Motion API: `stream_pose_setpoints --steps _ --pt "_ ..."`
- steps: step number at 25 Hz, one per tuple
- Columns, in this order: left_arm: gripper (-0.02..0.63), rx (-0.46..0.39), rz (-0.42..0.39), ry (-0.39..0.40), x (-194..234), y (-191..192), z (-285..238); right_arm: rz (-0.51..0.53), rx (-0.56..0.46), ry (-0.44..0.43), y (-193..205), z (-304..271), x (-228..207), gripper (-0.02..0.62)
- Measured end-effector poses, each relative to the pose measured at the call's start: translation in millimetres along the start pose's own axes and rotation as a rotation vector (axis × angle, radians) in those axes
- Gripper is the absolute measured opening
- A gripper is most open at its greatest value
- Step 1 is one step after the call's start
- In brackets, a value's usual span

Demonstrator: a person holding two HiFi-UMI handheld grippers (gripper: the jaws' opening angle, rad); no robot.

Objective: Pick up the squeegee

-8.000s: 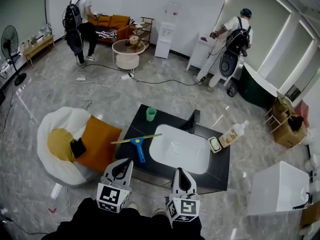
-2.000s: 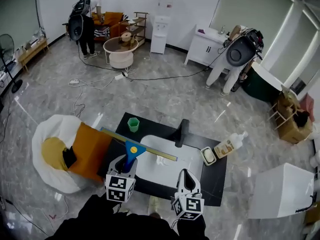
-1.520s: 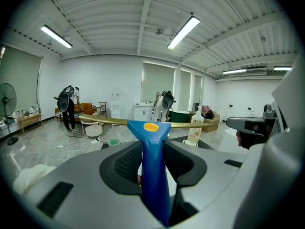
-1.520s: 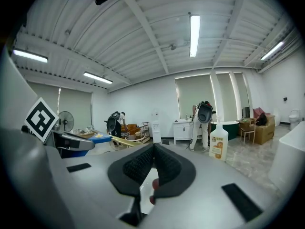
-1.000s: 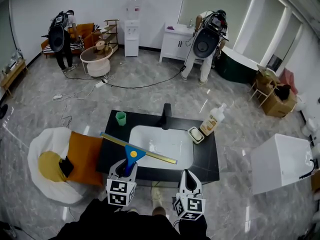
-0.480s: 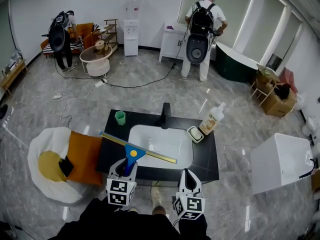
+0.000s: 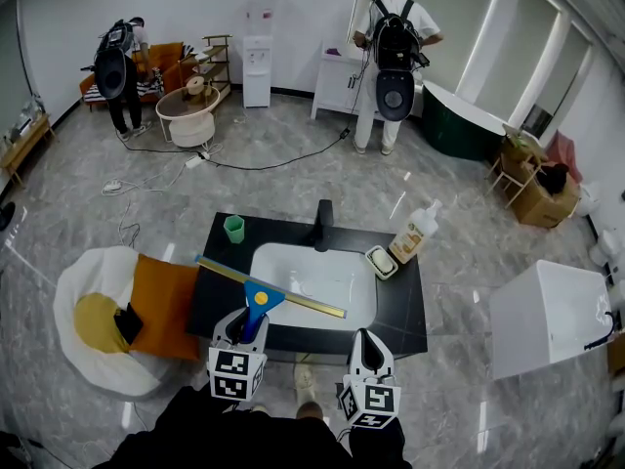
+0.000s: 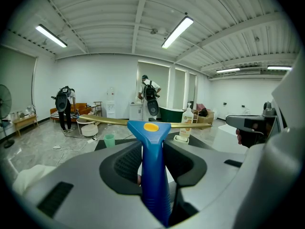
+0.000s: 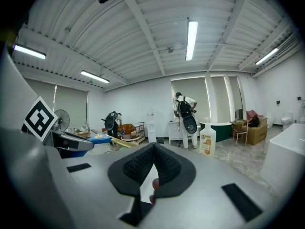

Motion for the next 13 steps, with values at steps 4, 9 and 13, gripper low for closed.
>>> stream_pose_setpoints --steps 4,9,13 --pt "0.155 0.002 0.000 0.000 0.4 -0.8 -0.1 0.000 0.001 -0.001 -0.6 -0.3 0.4 0.015" --pt "0.155 0.002 -0.001 0.000 -0.7 0.0 -2.4 0.002 0.006 -0.002 1.4 -1.5 -1.0 0.015" --pt "0.154 0.004 -0.002 0.000 0.6 -0.7 -2.7 0.001 0.006 -0.002 0.6 -2.4 -0.1 0.015"
Point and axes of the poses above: the fingertips, and each gripper's own axes: z backward along the fingers, x to its left, y out of its underside, the point moved 8 cm from there along z, backward along the fingers, and after that the axes turned 14 degrees about -z, right-handed, at the moved point
